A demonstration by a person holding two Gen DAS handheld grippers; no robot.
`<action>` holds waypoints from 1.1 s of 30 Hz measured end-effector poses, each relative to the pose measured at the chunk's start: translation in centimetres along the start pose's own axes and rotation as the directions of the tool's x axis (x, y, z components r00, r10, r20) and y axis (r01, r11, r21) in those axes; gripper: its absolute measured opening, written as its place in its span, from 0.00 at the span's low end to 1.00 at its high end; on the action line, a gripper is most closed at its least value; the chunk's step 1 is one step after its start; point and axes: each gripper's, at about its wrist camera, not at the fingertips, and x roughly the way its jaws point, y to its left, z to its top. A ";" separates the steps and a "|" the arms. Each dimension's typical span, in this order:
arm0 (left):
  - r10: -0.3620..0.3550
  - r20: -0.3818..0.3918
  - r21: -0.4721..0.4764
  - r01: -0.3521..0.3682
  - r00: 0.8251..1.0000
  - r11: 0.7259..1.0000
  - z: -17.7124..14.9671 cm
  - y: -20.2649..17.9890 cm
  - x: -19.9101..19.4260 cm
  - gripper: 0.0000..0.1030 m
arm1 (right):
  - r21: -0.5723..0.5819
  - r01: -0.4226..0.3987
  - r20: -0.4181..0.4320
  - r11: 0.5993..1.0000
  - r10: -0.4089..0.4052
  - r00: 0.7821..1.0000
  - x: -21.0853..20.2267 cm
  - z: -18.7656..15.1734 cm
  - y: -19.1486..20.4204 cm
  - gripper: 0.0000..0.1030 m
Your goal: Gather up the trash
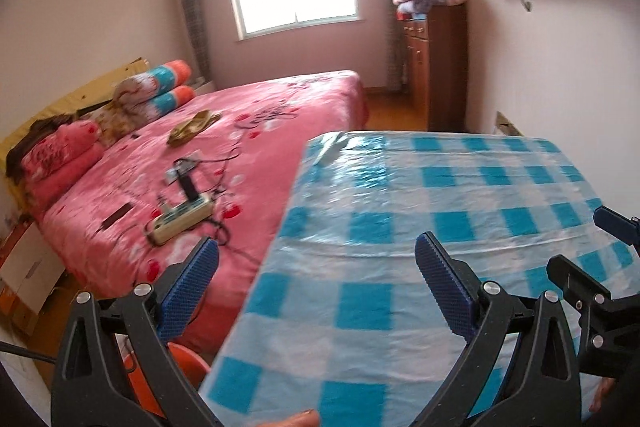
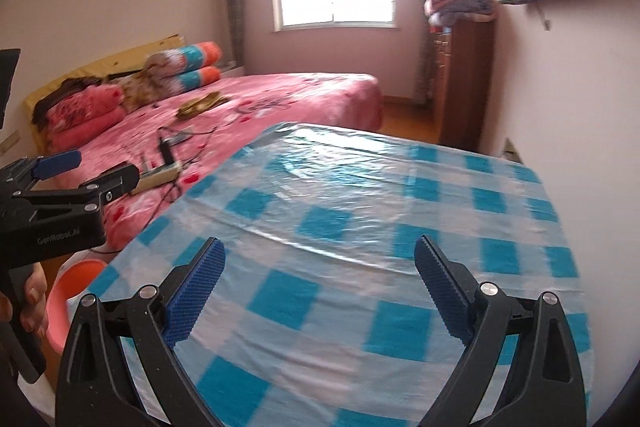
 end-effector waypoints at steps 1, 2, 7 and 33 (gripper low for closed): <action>-0.014 0.009 0.005 0.014 1.000 1.000 0.2 -0.9 -0.1 0.96 | 0.006 0.013 0.005 1.000 -0.013 1.000 -0.2 0.0 -0.5 0.92; -0.022 0.013 0.007 0.022 1.000 1.000 0.3 -1.3 -0.2 0.96 | 0.012 0.027 0.009 1.000 -0.027 1.000 -0.4 0.0 -1.1 0.92; -0.078 0.030 0.024 0.078 0.996 0.997 1.0 -4.1 -0.8 0.96 | 0.043 0.098 0.033 0.994 -0.099 0.995 -2.0 -0.2 -4.0 0.92; -0.296 0.108 0.163 0.277 0.949 0.947 2.4 -14.2 -6.2 0.96 | 0.218 0.316 0.099 0.924 -0.343 0.934 -10.9 -0.8 -13.6 0.92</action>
